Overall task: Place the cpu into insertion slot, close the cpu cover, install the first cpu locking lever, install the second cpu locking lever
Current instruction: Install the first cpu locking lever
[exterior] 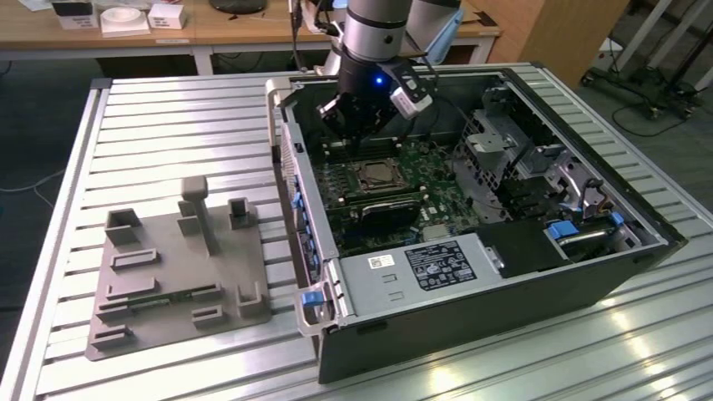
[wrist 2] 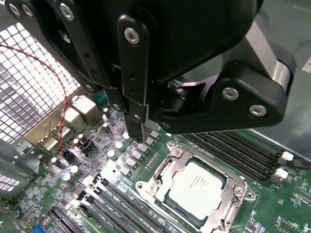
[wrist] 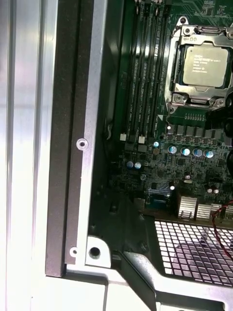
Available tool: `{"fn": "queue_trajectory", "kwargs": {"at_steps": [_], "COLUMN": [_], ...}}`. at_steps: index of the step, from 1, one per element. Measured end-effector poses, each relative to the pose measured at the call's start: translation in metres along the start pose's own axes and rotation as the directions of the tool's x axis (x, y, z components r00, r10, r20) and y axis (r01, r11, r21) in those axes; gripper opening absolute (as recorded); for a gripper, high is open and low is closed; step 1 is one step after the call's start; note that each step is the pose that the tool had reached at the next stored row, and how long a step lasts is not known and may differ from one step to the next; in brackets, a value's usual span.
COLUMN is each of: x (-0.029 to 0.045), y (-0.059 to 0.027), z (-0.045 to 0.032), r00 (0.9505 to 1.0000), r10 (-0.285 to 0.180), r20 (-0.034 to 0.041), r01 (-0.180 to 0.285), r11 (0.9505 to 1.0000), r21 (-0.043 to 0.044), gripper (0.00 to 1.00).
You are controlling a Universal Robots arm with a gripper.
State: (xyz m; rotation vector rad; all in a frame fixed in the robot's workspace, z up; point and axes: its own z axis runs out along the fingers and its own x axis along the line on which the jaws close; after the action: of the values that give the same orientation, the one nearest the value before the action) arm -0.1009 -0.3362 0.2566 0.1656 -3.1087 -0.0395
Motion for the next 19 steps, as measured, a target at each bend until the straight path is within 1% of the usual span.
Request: {"fn": "queue_trajectory", "kwargs": {"at_steps": [4,6,9,19], "x": [0.0026,0.0036,0.0055,0.0115], "y": [0.0005,0.0007,0.0015,0.0041], "z": [0.0002,0.0003,0.0007,0.0020], "r00": [0.9998,0.9997,0.9997,0.9996], "r10": [-0.001,-0.001,-0.001,0.004], "r20": [0.0190,0.0227,0.0256,0.0262], "r01": [0.001,0.001,0.001,-0.004], "r11": [1.0000,1.0000,1.0000,1.0000], "r21": [0.0026,0.0029,0.0031,0.0031], "gripper": [0.10,0.10,0.10,0.10]}}
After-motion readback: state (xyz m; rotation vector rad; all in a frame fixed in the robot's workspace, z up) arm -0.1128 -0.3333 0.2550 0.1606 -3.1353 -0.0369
